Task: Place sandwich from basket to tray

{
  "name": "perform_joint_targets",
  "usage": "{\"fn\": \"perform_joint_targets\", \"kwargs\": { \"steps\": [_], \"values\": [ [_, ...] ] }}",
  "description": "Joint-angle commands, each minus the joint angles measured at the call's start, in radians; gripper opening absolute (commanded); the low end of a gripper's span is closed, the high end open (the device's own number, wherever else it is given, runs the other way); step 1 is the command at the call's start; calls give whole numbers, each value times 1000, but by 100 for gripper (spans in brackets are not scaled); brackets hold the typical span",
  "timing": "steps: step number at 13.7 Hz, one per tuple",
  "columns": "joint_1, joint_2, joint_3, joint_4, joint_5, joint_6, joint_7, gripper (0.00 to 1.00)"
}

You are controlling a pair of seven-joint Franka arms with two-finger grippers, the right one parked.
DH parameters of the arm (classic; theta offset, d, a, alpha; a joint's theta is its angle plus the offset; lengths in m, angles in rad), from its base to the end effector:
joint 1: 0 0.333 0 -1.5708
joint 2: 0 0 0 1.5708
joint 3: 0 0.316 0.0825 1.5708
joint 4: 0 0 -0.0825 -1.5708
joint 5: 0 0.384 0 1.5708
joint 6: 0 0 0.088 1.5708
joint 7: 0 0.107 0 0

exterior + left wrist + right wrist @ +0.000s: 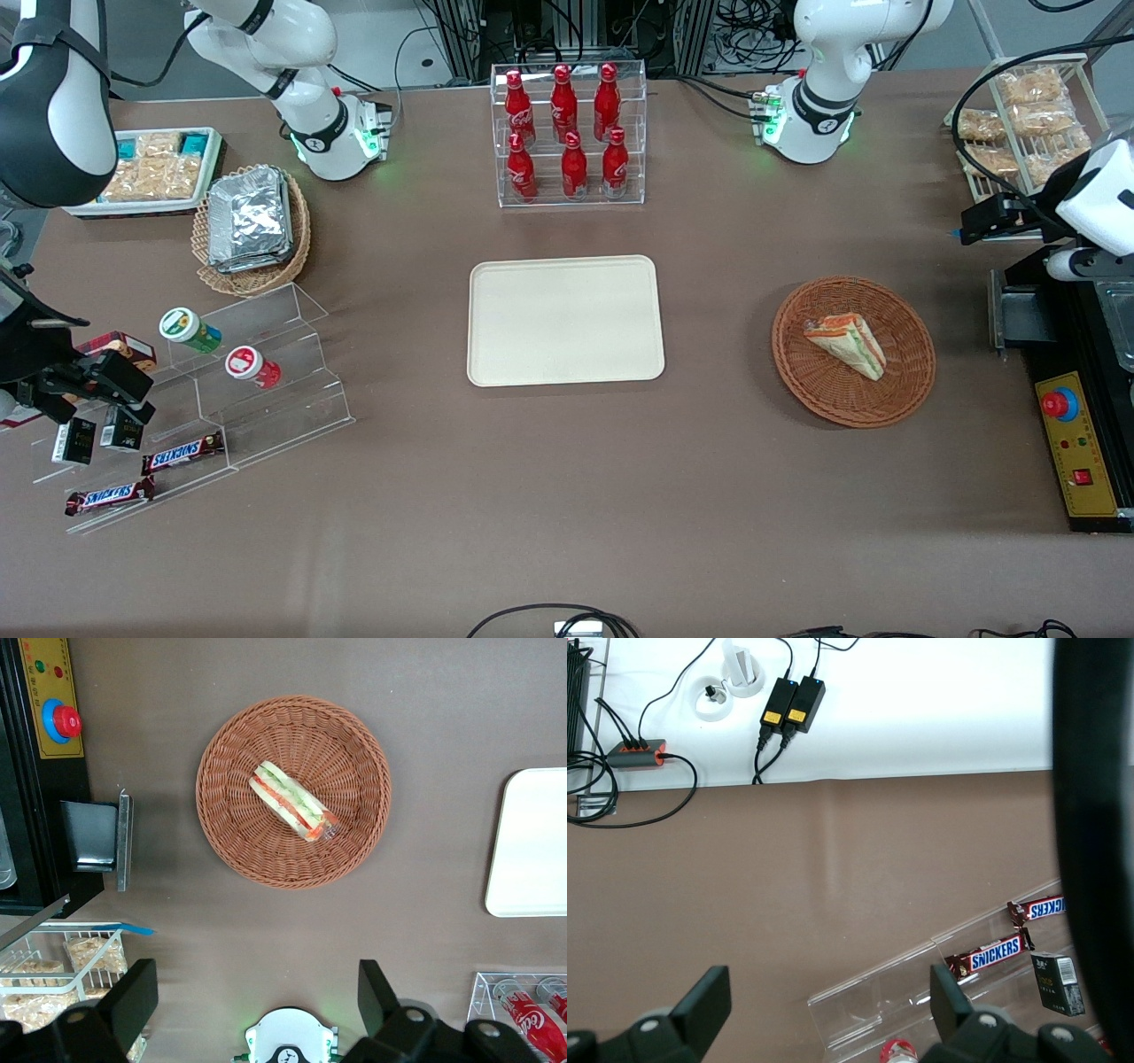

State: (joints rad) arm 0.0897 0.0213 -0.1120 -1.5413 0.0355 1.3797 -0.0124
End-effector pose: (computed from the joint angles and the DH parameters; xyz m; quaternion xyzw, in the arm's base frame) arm 0.5395 -0.0070 0.6117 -0.9957 0.0033 0.0909 0.0181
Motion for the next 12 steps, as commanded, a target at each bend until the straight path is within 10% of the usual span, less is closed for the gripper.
{"fn": "perform_joint_targets", "kwargs": {
  "steps": [1,7,12],
  "values": [
    [-11,-14,11,-3,-14,-8,11,100],
    [-8,-3,14,-54,-17,34,0,100],
    [-7,-59,17,-368,-8,312,-81,100]
  ]
}}
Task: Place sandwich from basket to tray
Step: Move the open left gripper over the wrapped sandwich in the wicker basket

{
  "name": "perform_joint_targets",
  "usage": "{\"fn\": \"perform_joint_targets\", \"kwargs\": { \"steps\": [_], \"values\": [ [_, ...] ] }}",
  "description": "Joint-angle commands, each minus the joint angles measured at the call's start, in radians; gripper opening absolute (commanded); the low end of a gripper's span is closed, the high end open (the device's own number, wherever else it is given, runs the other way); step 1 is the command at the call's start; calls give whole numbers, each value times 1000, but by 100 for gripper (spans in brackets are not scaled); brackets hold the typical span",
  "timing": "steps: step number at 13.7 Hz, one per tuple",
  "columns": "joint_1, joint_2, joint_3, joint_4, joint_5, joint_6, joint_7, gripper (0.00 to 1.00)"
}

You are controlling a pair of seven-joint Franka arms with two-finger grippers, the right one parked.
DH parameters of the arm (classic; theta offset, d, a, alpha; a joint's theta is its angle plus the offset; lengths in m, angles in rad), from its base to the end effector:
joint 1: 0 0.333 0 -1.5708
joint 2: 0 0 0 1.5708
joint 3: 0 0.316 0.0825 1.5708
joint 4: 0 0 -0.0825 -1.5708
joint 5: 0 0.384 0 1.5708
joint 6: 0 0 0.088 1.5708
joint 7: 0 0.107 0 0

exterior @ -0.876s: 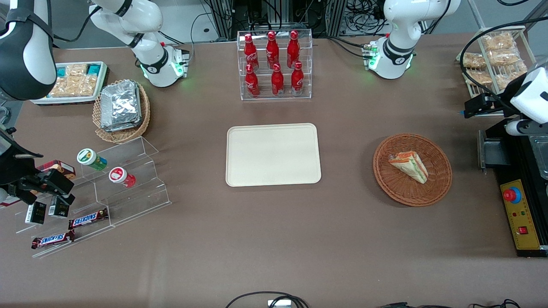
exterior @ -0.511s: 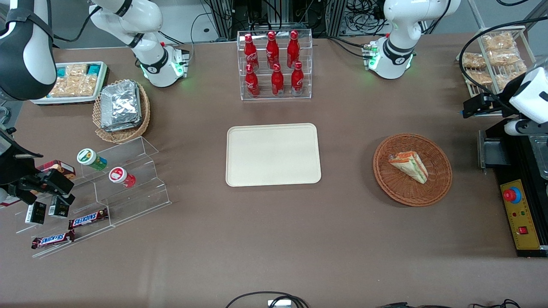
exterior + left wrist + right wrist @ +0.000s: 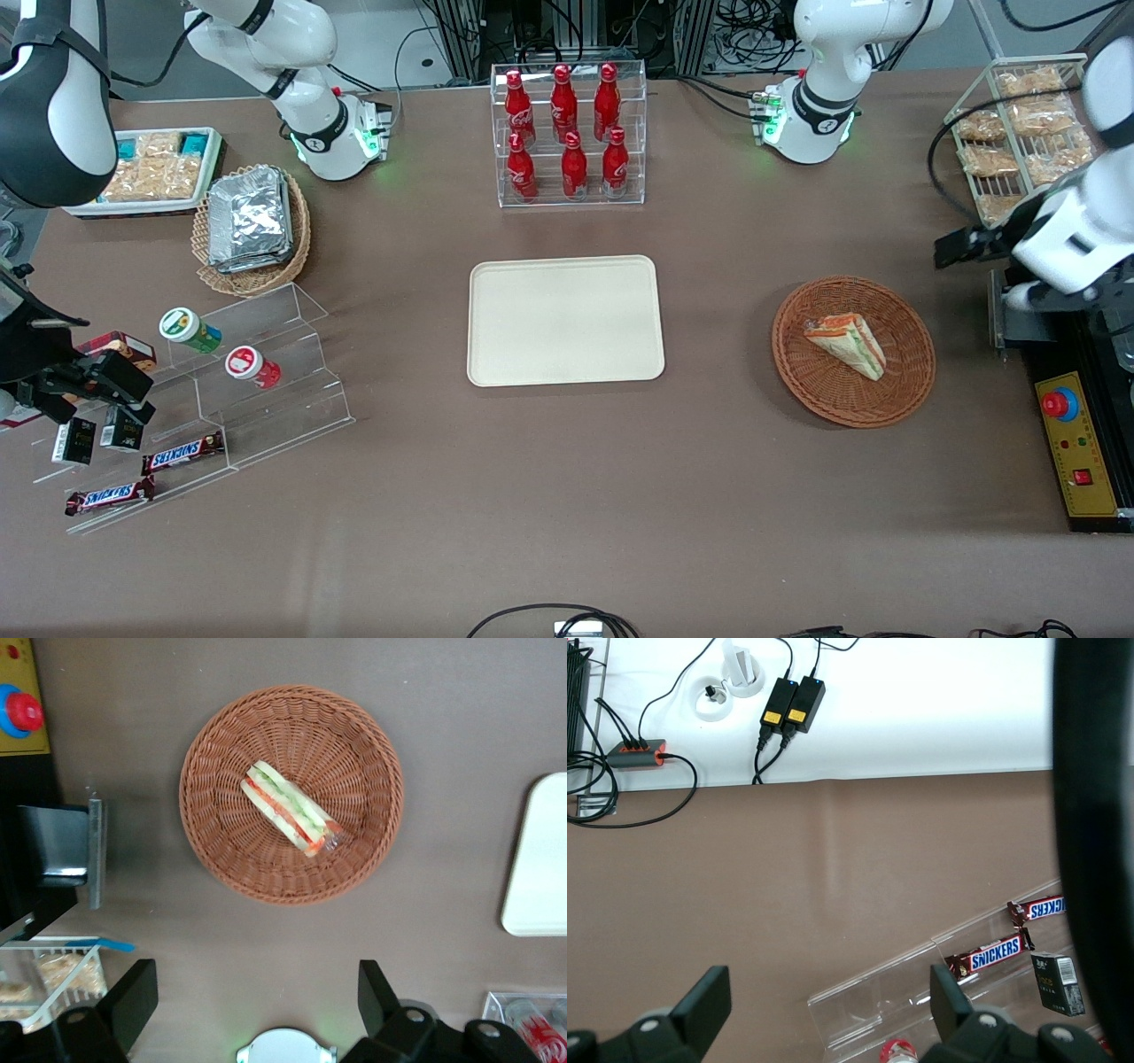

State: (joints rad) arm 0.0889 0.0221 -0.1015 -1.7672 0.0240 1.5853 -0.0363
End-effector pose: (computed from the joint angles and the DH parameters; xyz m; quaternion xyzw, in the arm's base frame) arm 0.5467 -0.0039 0.5219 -0.9947 -0.0103 0.1015 0.0133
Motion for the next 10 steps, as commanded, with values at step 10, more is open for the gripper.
{"fn": "perform_joint_targets", "kwargs": {
  "steps": [10],
  "values": [
    [26,-71,5,-451,5,488,-378,100]
  ]
}}
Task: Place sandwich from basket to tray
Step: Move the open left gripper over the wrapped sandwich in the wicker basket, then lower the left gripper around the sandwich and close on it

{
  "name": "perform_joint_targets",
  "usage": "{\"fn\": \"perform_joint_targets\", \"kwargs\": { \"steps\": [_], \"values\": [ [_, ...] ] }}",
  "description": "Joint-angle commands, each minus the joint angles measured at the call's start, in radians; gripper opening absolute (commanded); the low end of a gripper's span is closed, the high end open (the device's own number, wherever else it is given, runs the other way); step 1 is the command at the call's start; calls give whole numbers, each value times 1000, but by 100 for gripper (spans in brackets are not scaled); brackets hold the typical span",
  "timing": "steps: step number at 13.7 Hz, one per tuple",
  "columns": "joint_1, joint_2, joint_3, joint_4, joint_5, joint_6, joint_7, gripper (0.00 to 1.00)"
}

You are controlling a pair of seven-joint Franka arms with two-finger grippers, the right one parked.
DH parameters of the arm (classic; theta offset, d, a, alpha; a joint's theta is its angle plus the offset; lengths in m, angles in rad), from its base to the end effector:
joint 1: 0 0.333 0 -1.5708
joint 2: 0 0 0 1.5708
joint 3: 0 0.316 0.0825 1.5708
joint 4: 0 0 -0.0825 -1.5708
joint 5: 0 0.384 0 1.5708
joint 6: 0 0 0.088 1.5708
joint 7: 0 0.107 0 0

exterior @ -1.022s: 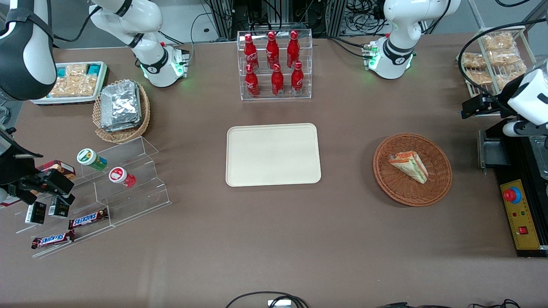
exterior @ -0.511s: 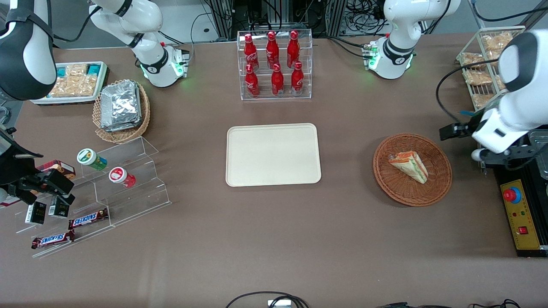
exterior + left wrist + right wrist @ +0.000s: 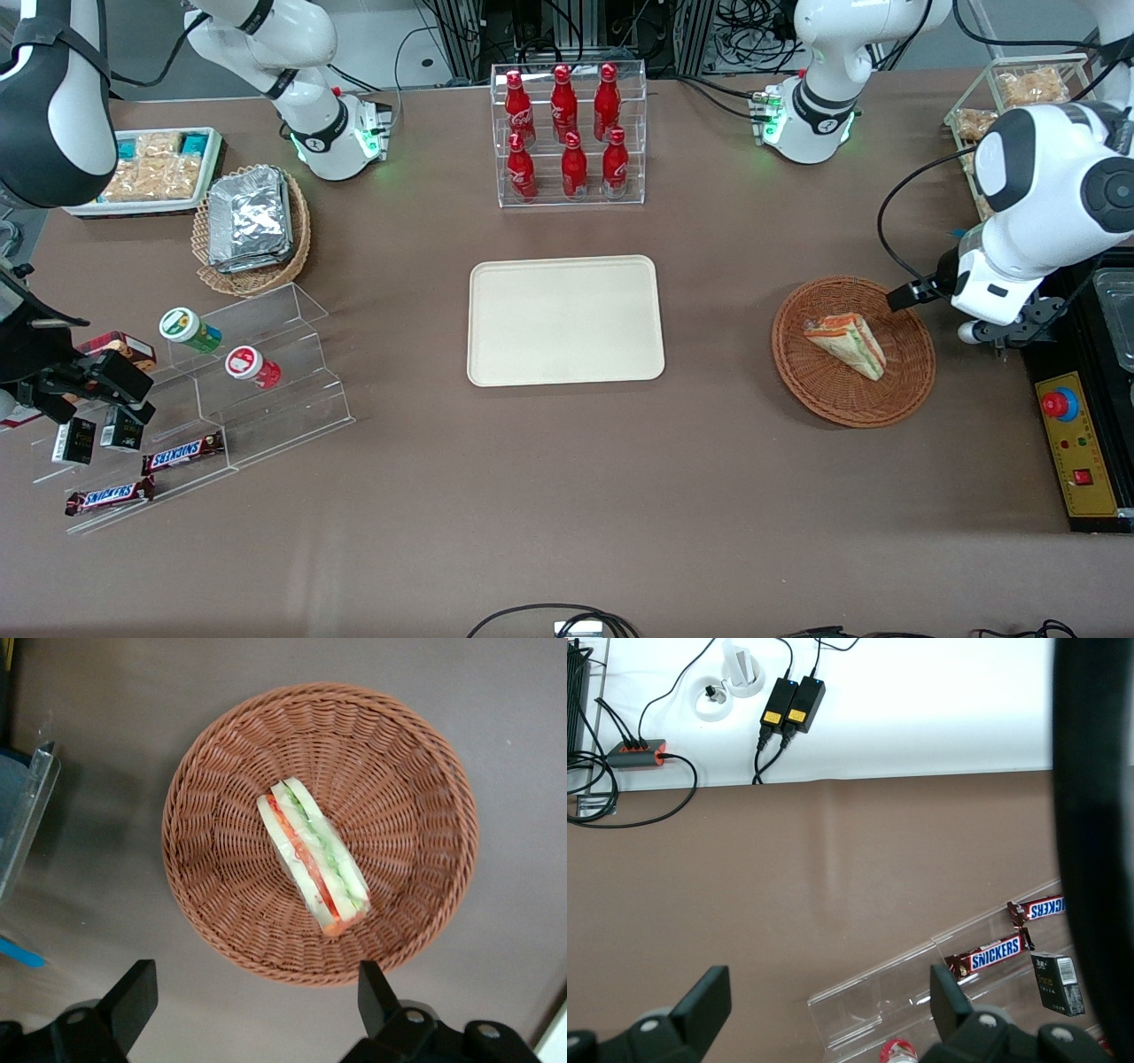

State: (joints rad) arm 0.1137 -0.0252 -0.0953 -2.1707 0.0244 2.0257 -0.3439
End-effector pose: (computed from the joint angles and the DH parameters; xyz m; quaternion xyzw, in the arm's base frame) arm 0.5162 0.0108 0.3947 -0.9829 -0.1740 0.0572 0.0214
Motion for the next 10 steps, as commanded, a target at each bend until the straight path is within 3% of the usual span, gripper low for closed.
{"fn": "perform_joint_targets", "kwargs": {
  "steps": [1,10],
  "values": [
    [0,-16,-3,-54,5,60,-114,100],
    [-38,102,-11,-143,5,318,-454,100]
  ]
}}
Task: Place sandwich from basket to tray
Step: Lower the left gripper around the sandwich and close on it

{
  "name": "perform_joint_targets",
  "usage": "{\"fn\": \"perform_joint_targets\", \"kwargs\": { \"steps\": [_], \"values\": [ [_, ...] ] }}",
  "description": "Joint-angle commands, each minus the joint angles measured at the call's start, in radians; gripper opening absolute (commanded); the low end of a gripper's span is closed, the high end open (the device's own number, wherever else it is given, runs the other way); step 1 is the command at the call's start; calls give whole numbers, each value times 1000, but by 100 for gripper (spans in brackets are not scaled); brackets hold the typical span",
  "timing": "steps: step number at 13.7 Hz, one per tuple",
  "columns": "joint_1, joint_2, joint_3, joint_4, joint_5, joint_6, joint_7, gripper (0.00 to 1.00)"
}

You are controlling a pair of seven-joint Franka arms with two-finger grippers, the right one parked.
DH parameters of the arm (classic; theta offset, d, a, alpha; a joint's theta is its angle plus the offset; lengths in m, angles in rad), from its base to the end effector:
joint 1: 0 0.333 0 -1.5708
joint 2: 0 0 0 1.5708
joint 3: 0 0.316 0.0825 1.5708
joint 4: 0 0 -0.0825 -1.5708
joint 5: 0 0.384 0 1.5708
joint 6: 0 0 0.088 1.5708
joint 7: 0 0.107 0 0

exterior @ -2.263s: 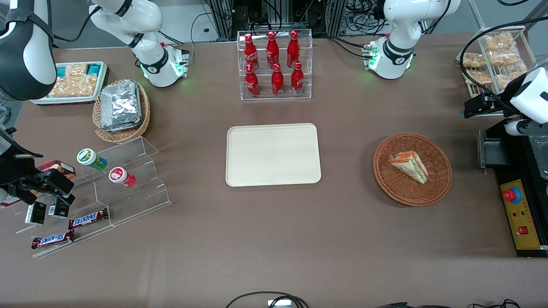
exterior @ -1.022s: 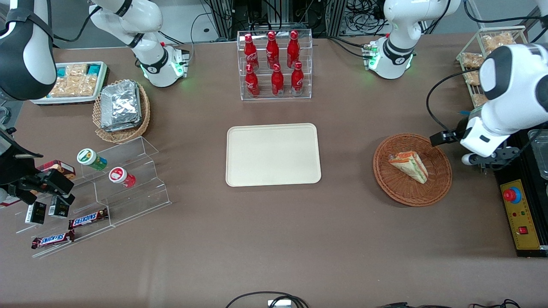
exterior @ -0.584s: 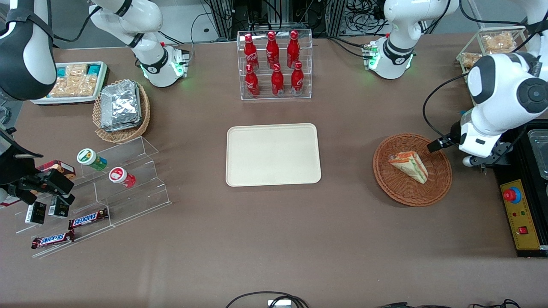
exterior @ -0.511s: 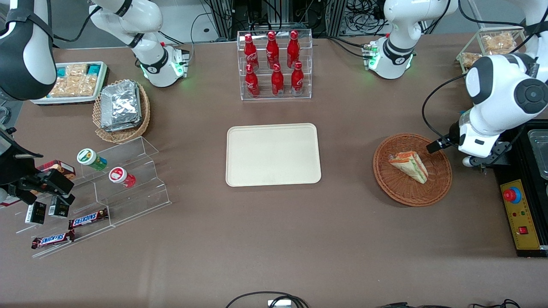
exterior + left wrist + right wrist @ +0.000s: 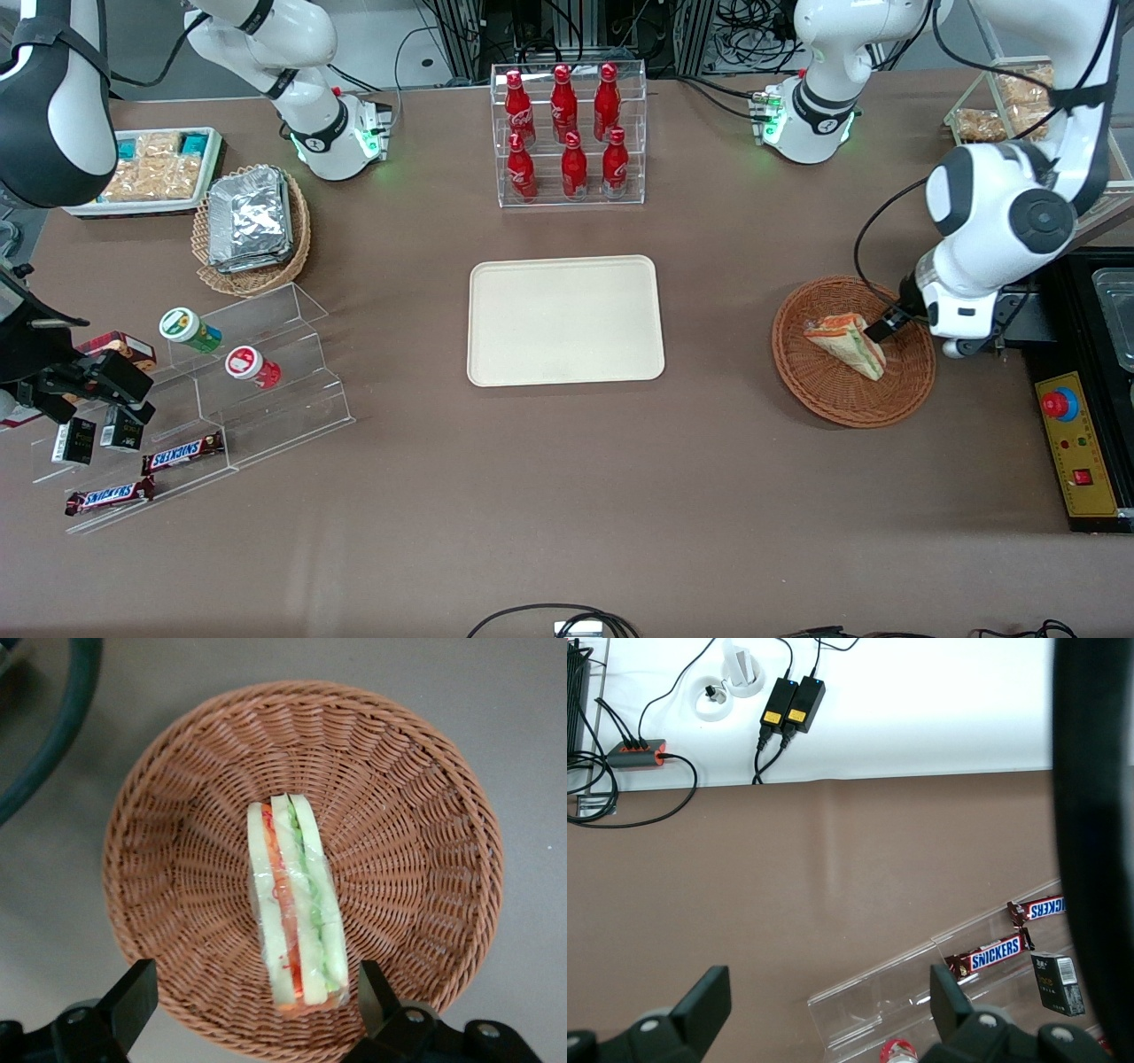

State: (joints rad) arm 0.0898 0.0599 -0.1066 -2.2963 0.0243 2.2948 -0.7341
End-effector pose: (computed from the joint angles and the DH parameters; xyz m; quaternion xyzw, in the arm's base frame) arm 0.5123 -0.0081 0.3183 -0.9388 -0.3430 0.0263 0.0165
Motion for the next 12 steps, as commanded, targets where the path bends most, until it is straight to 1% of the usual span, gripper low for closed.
{"fn": "perform_joint_targets", "kwargs": {
  "steps": [1,3,5,8,12],
  "values": [
    [-24,27,1,-18,5,60,-82,100],
    [-24,40,1,-31,5,80,-106,100],
    [-24,47,1,-58,5,139,-136,100],
    [-31,90,1,-66,5,198,-189,100],
    [-38,126,1,-81,5,256,-214,100]
  ]
}}
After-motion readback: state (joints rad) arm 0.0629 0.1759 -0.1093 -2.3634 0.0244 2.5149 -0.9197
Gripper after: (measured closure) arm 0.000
